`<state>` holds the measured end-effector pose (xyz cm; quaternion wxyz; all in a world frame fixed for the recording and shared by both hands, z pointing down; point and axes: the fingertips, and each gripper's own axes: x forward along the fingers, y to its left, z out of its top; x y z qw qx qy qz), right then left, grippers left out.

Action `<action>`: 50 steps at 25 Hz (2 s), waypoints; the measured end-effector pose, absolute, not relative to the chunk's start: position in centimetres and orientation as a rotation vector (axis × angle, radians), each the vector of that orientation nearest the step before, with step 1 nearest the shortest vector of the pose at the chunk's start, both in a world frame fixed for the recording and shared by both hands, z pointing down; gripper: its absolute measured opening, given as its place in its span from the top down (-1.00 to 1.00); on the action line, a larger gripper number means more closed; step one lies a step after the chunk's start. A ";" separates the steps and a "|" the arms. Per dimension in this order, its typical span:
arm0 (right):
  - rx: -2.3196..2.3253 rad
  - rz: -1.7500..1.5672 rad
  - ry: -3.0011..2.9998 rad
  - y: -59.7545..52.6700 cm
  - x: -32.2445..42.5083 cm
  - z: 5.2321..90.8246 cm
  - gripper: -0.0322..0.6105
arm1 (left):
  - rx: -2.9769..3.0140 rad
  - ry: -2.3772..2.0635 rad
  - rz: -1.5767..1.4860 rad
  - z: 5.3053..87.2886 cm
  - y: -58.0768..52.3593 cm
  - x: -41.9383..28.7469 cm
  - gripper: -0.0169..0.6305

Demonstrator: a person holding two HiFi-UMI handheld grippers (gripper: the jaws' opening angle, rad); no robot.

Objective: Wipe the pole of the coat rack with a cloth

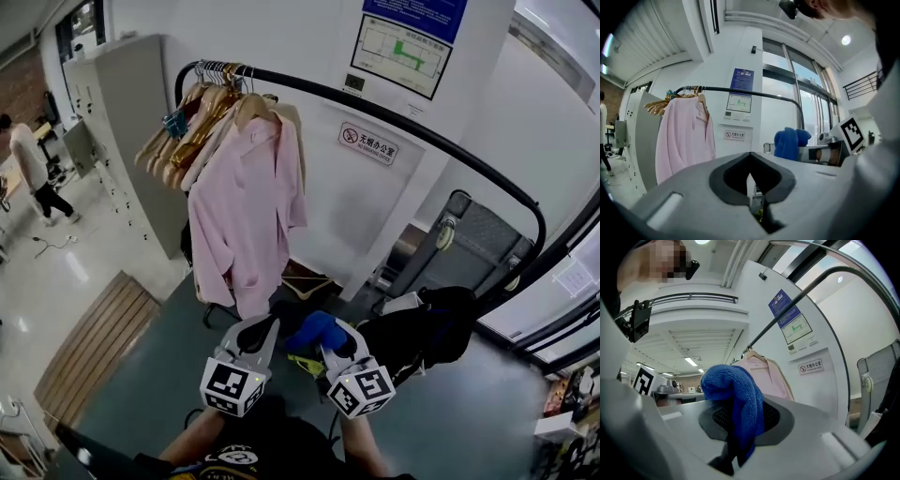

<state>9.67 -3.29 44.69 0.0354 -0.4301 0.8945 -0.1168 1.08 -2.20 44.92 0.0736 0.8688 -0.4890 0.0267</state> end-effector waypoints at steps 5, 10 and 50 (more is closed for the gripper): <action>-1.327 -0.303 2.731 -8.2 9.6 42.9 0.68 | 2.639 -1.454 0.078 44.1 -6.5 1.0 0.94; -1.320 -0.170 2.700 -14.3 7.5 38.7 0.68 | 2.678 -1.429 0.025 42.6 -11.2 0.2 0.94; -1.473 0.158 2.414 -34.1 8.0 18.6 0.67 | 2.659 -1.384 -0.113 40.9 -23.5 -1.8 0.94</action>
